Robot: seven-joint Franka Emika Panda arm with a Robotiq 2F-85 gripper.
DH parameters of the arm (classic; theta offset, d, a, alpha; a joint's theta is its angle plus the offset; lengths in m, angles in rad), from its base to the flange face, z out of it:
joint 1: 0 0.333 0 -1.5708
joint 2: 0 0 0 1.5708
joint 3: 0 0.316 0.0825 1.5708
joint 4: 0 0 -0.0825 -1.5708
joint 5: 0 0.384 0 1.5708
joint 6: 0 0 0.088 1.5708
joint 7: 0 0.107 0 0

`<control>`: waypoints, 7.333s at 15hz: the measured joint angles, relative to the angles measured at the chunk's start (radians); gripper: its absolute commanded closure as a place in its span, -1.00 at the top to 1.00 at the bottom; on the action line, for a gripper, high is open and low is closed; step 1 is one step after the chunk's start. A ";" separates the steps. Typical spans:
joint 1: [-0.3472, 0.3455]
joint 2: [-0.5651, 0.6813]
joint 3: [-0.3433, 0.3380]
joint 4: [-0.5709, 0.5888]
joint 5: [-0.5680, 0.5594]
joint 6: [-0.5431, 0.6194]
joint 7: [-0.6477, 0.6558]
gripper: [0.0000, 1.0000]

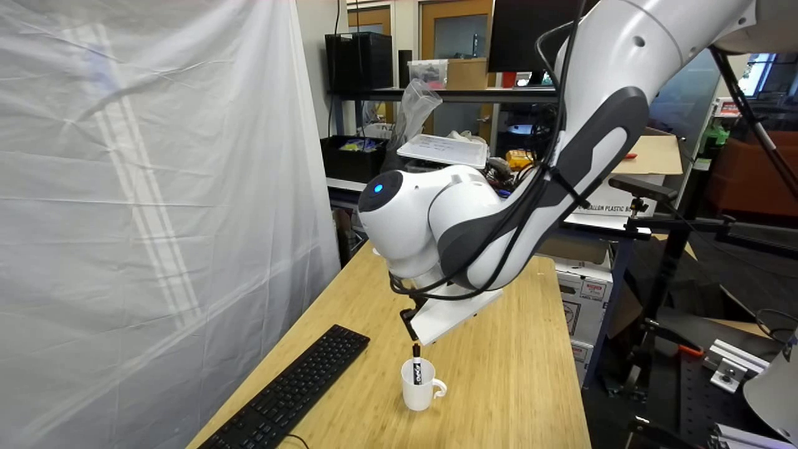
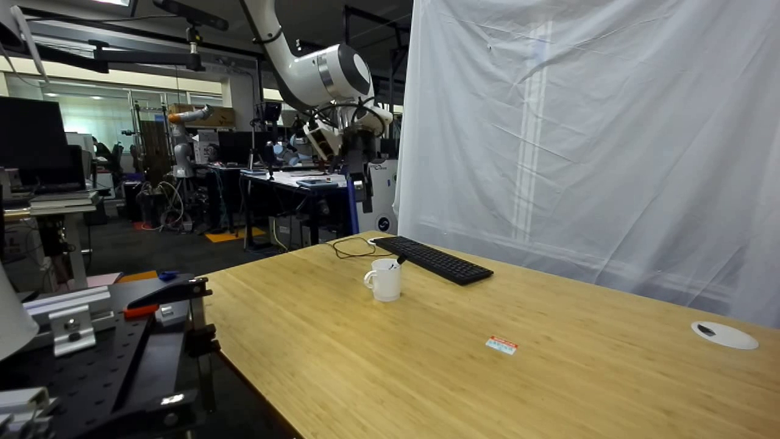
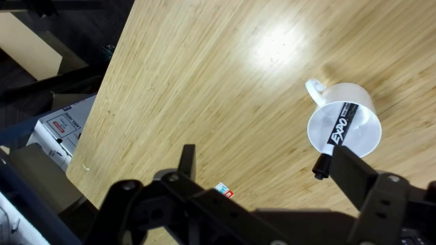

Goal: Put the marker on the desk

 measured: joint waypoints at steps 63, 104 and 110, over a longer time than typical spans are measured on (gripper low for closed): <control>-0.007 0.418 -0.098 0.397 -0.042 0.046 0.263 1.00; 0.018 0.381 -0.100 0.386 0.004 0.066 0.261 -0.91; 0.017 0.269 -0.095 0.289 0.002 0.121 0.242 -0.91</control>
